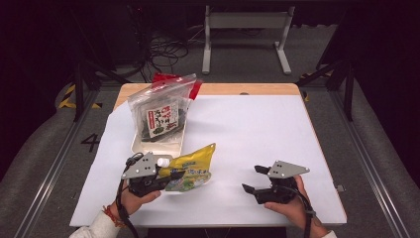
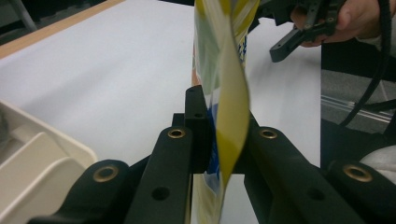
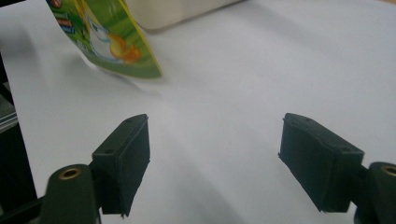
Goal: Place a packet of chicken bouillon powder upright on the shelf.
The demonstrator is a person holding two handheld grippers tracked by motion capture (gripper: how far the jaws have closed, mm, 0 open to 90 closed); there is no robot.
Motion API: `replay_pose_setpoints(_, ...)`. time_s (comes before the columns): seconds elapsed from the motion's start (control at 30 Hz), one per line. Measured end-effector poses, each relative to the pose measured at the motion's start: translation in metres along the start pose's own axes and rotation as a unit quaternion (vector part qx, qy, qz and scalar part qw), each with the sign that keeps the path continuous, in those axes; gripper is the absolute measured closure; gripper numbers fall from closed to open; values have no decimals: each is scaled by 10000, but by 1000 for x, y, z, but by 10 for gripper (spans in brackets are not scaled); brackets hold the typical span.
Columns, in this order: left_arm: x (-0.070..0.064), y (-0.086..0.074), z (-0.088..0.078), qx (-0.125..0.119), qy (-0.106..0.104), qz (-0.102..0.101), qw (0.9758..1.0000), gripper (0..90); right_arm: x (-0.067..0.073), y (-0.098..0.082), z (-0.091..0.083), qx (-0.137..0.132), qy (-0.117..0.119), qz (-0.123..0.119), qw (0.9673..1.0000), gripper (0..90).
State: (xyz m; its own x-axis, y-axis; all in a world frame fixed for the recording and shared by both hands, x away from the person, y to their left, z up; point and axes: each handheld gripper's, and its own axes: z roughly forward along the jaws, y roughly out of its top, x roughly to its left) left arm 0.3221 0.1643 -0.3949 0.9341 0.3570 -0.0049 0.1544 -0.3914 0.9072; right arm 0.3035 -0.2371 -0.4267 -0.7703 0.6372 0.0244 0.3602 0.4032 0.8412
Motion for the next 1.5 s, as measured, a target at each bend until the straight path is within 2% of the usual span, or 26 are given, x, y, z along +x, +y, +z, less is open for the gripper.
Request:
replay_pose_setpoints(0.07,1,1,-3,-28,8,6,10000,836,-1,-6,-2,80,-17,96,9999,218)
replay_pose_setpoints(0.2,2,2,-10,-32,81,89,9999,836,-1,-10,-1,142,-46,59,9999,201)
replay_pose_setpoints(0.33,2,5,-16,-13,166,195,9997,836,-1,-9,-1,145,-341,-69,9993,146)
replay_pose_setpoints(0.4,2,7,-20,-60,173,215,9996,835,-2,-12,-3,80,-319,-69,9994,132)
replay_pose_setpoints(0.47,3,10,-22,-112,188,241,9995,835,-1,-15,-4,157,-373,-171,9990,126)
replay_pose_setpoints(0.63,6,14,-28,-190,229,281,9992,836,1,-14,-5,146,-336,-241,9990,127)
replay_pose_setpoints(0.77,10,23,-40,-300,261,384,9985,836,2,-17,-2,211,-318,-234,9990,130)
replay_pose_setpoints(0.9,16,28,-56,-465,376,448,9972,836,1,-18,0,244,-364,-177,9989,126)
replay_pose_setpoints(1.03,24,31,-73,-549,558,415,9961,835,3,-18,2,262,-363,-192,9988,125)
replay_pose_setpoints(1.17,29,34,-82,-586,666,418,9952,835,4,-18,4,311,-328,-174,9988,121)
replay_pose_setpoints(1.23,33,36,-87,-530,727,490,9947,835,4,-18,5,315,-320,-167,9989,118)
replay_pose_setpoints(1.4,47,41,-94,-555,772,503,9942,835,2,-18,6,286,-332,-105,9990,119)
replay_pose_setpoints(1.5,57,43,-93,-451,752,517,9948,835,2,-18,7,296,-329,-78,9990,119)
